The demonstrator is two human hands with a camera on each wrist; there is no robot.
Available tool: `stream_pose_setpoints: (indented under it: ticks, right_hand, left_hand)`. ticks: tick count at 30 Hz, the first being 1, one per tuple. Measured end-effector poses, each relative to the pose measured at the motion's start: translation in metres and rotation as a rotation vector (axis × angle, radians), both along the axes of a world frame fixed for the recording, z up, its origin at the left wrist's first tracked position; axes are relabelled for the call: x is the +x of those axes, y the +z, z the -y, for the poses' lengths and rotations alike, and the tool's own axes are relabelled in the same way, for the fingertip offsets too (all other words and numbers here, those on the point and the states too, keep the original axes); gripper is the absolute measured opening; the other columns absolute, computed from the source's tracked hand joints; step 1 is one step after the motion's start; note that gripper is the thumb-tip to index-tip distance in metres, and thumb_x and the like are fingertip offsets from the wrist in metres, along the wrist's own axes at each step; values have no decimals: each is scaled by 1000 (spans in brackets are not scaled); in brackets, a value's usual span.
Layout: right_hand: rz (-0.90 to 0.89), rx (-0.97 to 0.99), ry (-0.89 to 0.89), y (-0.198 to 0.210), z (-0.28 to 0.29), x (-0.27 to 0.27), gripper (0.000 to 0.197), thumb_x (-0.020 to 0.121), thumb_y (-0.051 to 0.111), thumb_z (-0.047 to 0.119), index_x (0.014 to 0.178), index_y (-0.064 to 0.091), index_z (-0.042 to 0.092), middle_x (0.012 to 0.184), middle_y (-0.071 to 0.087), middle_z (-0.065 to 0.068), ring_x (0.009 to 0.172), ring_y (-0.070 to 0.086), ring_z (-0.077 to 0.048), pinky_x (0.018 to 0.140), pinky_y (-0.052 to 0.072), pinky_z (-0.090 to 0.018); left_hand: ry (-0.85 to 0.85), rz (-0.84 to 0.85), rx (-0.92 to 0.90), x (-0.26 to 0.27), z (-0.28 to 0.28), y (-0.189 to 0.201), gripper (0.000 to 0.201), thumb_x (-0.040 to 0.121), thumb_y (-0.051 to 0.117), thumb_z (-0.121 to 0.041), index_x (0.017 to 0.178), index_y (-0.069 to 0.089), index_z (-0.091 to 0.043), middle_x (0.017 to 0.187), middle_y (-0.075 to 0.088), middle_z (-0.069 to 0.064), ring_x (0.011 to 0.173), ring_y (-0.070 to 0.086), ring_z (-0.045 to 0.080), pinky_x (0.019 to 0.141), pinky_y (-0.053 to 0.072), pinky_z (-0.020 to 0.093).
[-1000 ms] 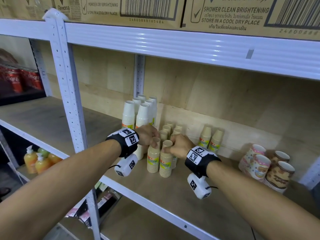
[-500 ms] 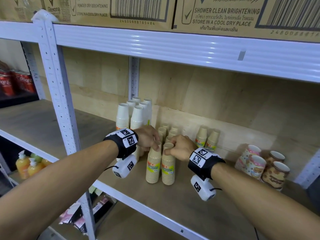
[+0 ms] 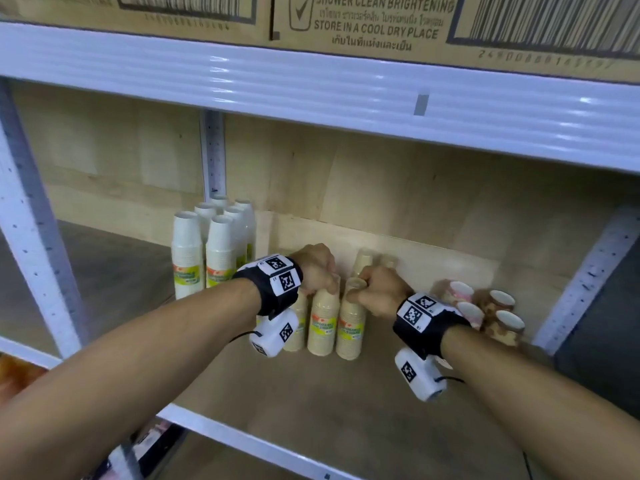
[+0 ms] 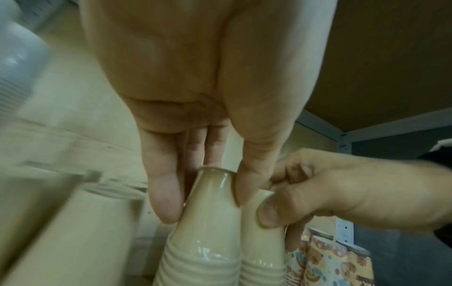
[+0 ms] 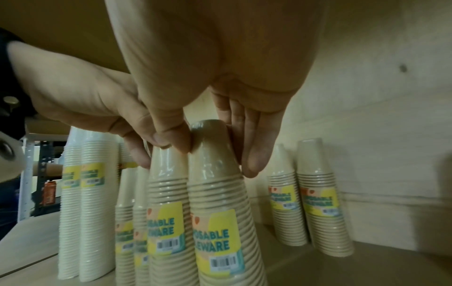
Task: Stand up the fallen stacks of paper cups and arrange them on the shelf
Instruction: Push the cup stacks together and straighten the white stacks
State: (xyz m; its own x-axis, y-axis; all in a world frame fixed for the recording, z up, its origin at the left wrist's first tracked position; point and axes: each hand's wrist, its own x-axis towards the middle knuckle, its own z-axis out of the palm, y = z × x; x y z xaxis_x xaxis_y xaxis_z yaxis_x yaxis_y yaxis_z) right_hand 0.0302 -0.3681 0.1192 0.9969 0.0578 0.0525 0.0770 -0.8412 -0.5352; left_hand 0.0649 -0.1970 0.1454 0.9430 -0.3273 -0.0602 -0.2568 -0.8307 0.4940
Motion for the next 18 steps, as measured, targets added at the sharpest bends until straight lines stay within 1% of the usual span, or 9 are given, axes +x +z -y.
stream_pose_setpoints:
  ticks: [2,3,6,7,9,11,13,16,18]
  right_hand:
    - [7,10,-43,2,12,3,23,70,70,37,80,65,17,81,69,-2,74,68,-20,69,60,-39]
    - [12,3,-55,5,18,4,19,73,70,35,78,65,18,81,68,-1,73,67,-18,68,59,-39]
    - [27,-26,-102,15,35,3,20,81,70,31,71,54,24,74,57,8,70,57,-11,54,40,-24]
    - [30,-35,-133,17,42,5,23,81,70,31,69,51,25,73,54,9,72,56,-14,52,34,-23]
    - [25,-52,-181,18,55,16,24,82,68,33,69,50,25,77,55,6,79,55,-19,54,34,-24]
    - [2,-78,-221,11,71,34,21,79,64,41,76,54,23,89,58,0,80,54,-20,54,34,-26]
    - [-16,-141,-261,0,85,52,37,71,57,52,87,58,19,96,57,-2,74,51,-17,51,32,-27]
    - [-29,-196,-310,-16,106,78,45,71,48,55,96,60,20,101,54,-2,76,48,-17,51,29,-26]
    - [-32,-196,-334,-19,114,86,44,72,49,53,98,60,19,103,53,-2,76,46,-16,51,28,-25]
  left_hand:
    - [-13,24,-7,7,13,0,29,74,78,-25,99,68,-15,99,69,4,86,70,23,64,60,33]
    - [-21,33,-8,11,20,0,29,75,78,-24,100,68,-15,100,68,4,87,69,22,62,57,30]
    - [-33,54,-10,23,38,2,35,76,78,-24,108,68,-14,102,66,4,87,65,21,62,53,27]
    - [-31,62,-11,28,43,3,36,77,78,-23,110,68,-12,104,66,5,88,64,21,64,53,27]
    - [-25,79,-7,36,52,3,34,78,76,-21,110,69,-8,107,67,8,93,64,24,72,56,30]
    - [-22,91,9,44,60,3,34,80,75,-20,109,69,-5,111,67,10,99,65,25,80,55,34]
    - [-18,86,18,52,68,2,33,81,75,-20,110,68,-5,113,66,10,100,64,25,80,55,33]
    - [-23,82,28,60,77,-3,36,81,75,-20,113,66,-6,116,65,9,100,63,25,80,54,32]
    - [-25,73,26,65,82,-6,38,83,74,-19,116,64,-4,118,63,10,102,62,25,82,54,33]
